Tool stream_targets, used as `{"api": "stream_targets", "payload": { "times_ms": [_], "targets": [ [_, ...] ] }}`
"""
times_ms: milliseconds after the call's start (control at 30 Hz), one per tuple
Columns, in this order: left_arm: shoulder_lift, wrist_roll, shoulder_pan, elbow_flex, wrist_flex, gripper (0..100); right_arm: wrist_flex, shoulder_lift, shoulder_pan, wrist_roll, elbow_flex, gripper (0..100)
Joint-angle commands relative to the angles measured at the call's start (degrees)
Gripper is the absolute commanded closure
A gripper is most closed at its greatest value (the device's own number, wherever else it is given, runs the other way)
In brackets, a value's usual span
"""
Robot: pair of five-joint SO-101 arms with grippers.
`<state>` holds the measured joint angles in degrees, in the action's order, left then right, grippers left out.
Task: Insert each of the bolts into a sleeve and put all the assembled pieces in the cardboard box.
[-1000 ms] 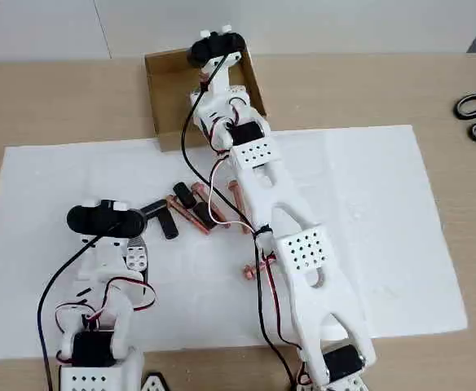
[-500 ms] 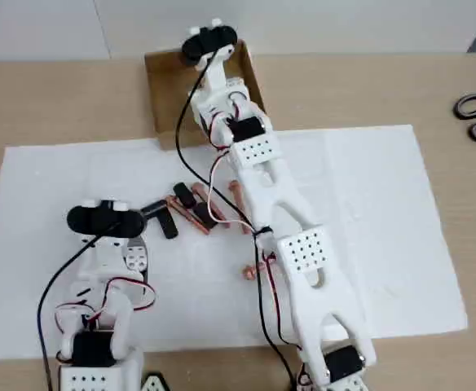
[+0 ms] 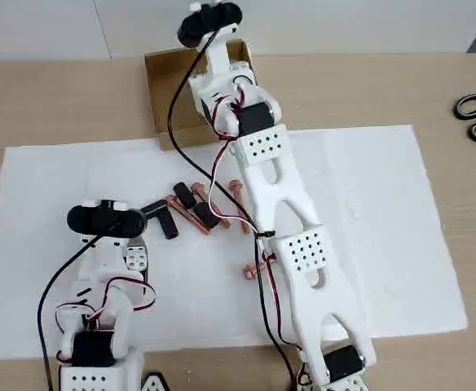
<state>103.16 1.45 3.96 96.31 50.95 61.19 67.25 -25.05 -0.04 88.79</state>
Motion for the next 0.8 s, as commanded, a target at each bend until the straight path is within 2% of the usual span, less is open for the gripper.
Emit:
{"api": "stream_targets", "payload": {
  "times_ms": [0,233,533,767],
  "targets": [
    [0.5,-0.2,0.5,-0.2,0.3,99,14.3,-1.8,-0.1,0.6,7.8,79.4],
    [0.5,-3.6,7.5,0.0,-2.1,99,33.4,-7.7,-3.5,0.5,6.8,79.4],
    [0.5,-6.1,17.6,0.0,-0.1,99,35.2,-11.8,-8.7,0.4,6.7,79.4],
    [0.5,-6.1,18.2,-0.1,0.0,99,36.1,-12.5,-10.2,0.4,0.2,79.4]
  ]
}}
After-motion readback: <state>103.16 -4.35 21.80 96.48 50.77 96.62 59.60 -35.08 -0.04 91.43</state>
